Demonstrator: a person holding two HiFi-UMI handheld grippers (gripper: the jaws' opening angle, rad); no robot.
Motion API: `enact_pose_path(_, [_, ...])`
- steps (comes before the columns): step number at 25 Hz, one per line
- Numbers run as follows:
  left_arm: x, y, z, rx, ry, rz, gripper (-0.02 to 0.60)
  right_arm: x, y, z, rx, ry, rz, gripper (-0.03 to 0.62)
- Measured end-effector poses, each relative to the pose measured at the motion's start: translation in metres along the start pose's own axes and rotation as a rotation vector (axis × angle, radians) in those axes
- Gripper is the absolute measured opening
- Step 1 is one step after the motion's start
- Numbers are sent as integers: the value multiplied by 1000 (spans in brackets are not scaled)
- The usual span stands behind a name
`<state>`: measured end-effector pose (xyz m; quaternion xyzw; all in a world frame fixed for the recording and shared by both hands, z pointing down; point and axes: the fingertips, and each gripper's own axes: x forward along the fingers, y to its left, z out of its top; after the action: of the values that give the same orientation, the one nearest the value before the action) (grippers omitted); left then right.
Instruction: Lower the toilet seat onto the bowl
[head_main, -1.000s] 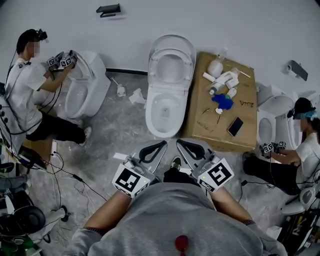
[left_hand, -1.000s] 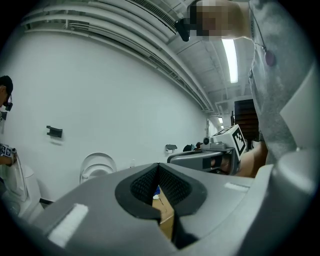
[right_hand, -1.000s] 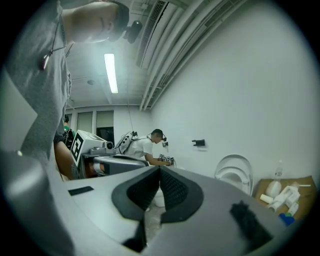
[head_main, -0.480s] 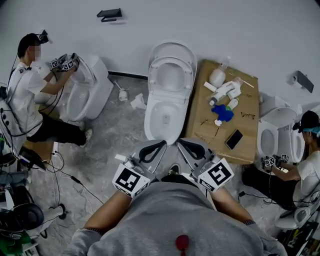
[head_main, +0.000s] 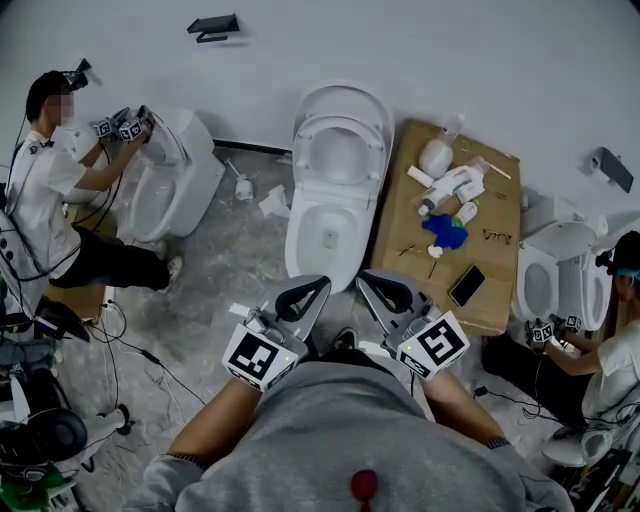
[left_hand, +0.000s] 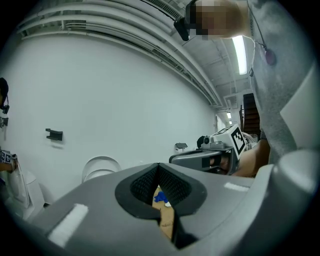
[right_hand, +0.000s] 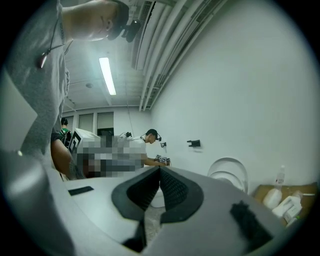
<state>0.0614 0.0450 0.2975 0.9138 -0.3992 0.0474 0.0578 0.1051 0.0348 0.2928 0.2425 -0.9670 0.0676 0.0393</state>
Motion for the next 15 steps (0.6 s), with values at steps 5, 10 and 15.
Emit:
enact_pose_path(5, [14,28,-5,-12,7,-26,9,19,-23,-8,5,28,-35,14])
enact_pose_path(10, [29,66,-7,-15,42,-60,9,46,-48,-11,16,50,-92,14])
enact_pose_path(15, [53,108,-2,-7,32,-137,9,82,-77,-17,16,107,-131,14])
